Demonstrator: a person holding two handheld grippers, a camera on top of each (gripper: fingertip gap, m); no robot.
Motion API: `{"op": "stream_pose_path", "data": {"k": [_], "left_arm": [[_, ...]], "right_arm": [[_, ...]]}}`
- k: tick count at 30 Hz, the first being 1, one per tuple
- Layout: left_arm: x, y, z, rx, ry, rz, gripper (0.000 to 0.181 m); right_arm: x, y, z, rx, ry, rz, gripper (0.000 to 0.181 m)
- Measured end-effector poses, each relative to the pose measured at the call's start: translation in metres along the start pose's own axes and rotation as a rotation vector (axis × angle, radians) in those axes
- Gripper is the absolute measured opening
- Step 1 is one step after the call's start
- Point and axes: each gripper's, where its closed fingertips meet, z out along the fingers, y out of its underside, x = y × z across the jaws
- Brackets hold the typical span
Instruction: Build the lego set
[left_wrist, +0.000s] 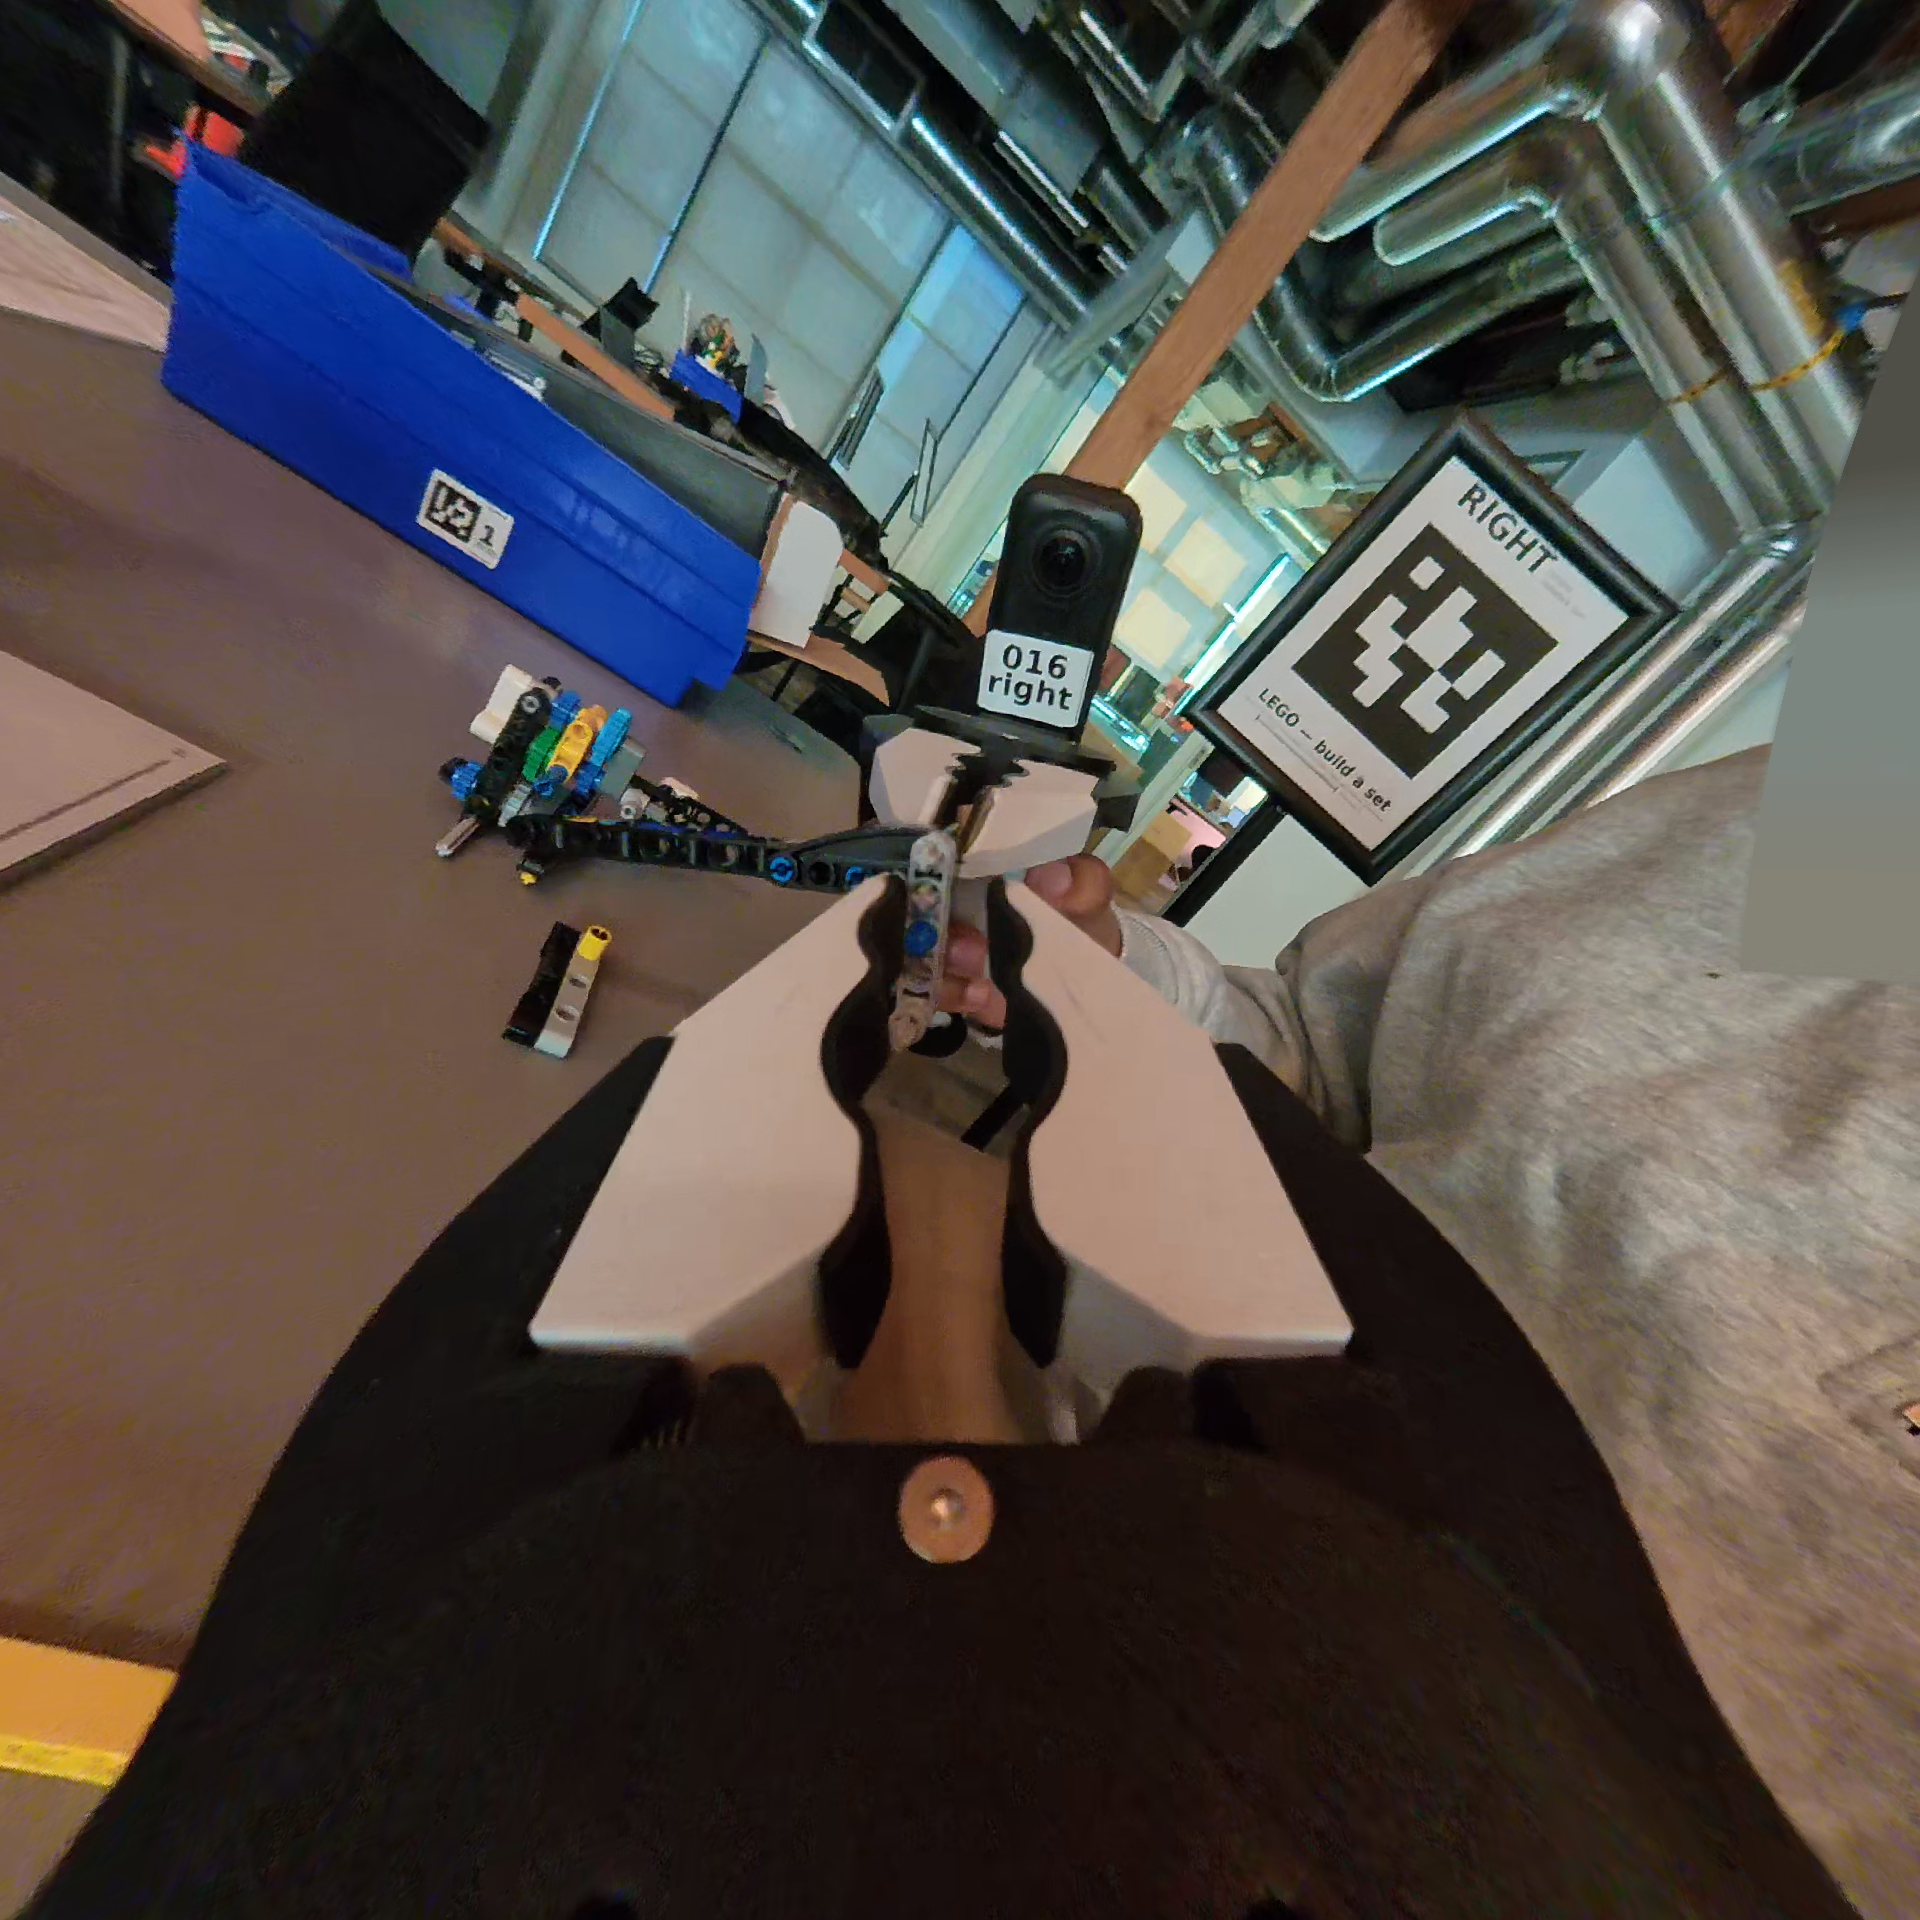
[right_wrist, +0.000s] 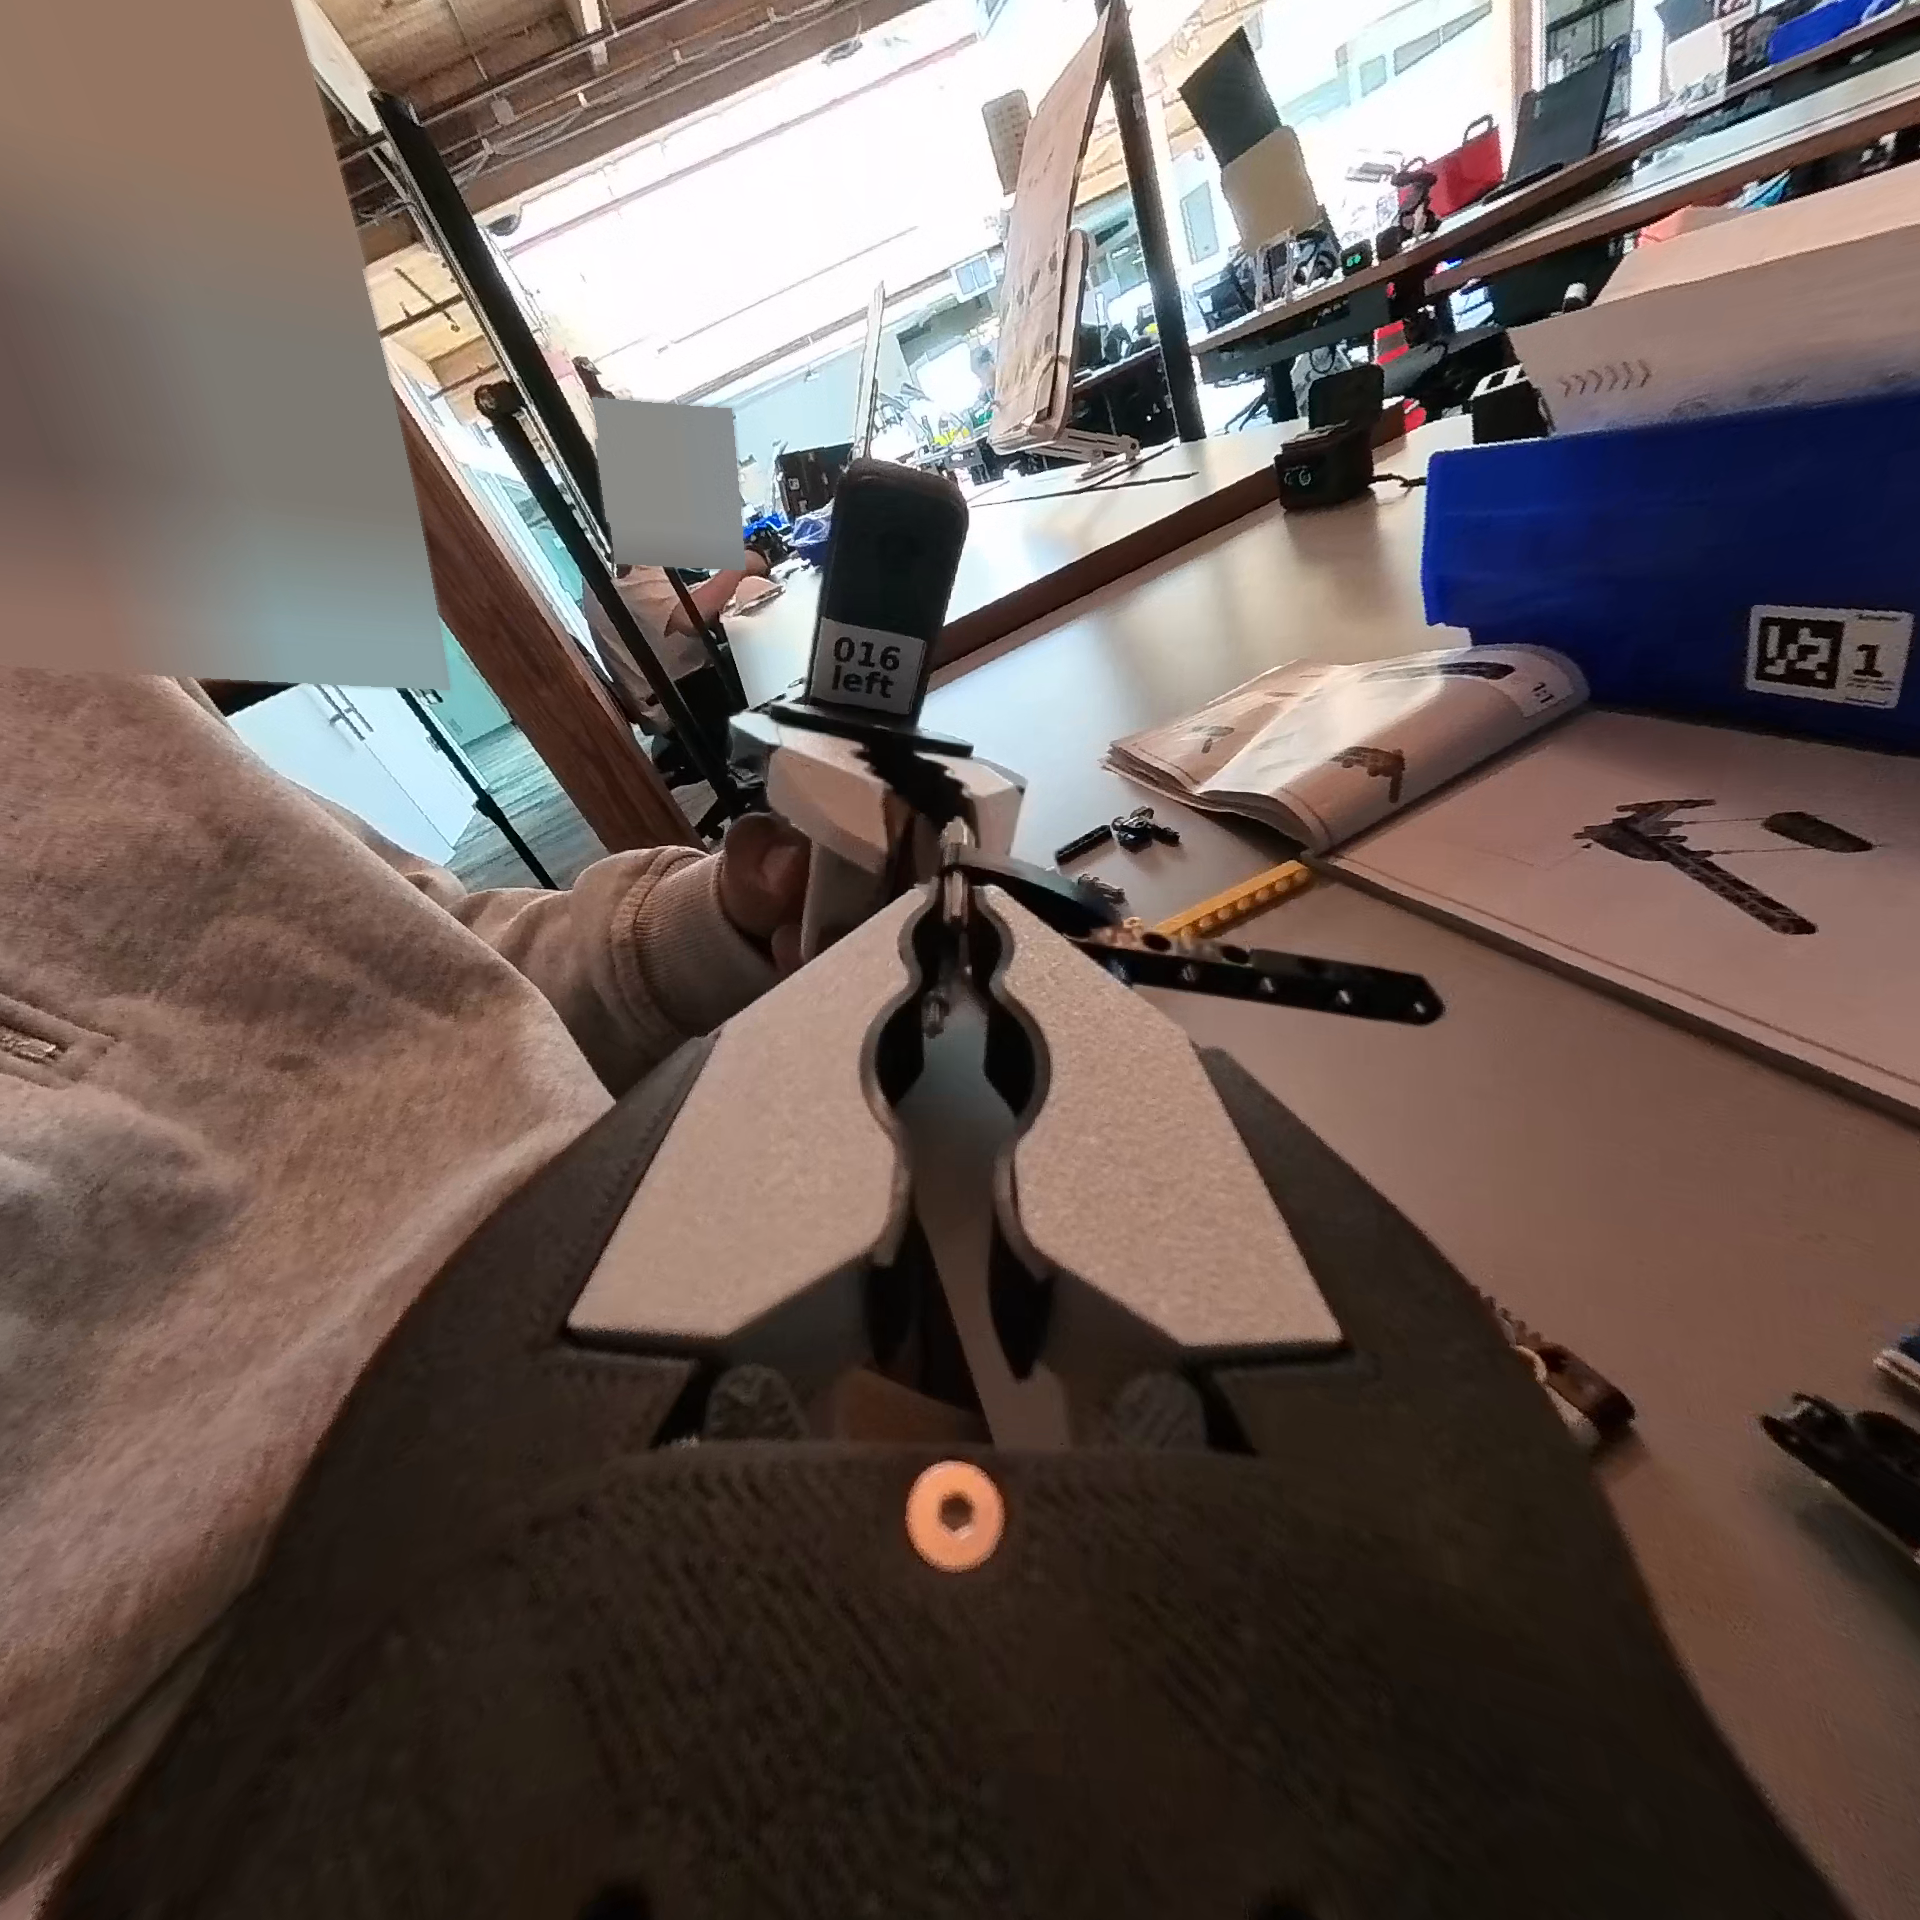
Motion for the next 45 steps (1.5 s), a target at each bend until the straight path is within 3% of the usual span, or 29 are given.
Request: {"op": "stream_pose_path", "data": {"k": [3,16,21,32,41,45], "left_arm": [[0.0,0.001,0.0,-0.003,0.005,-0.006,0.002],[-0.001,0.001,0.0,-0.001,-0.002,0.003,0.003],[0.0,0.002,0.001,-0.007,0.009,-0.011,0.013],[0.005,0.003,0.0,-0.016,0.041,0.005,0.003],[0.019,0.004,-0.001,-0.012,0.018,0.287,0.003],[0.025,0.007,-0.001,-0.021,0.05,0.275,0.003]], "right_arm": [[-0.003,0.0,0.001,0.007,-0.019,0.004,0.002],[-0.002,-0.001,0.002,0.009,-0.015,0.007,0.002],[-0.005,-0.001,0.002,0.001,-0.019,-0.026,0.002],[-0.01,0.001,0.005,-0.01,-0.038,-0.043,0.002],[-0.023,-0.001,0.004,-0.008,-0.073,-0.182,0.002],[-0.03,-0.001,0.002,-0.02,-0.085,-0.262,0.002]]}}
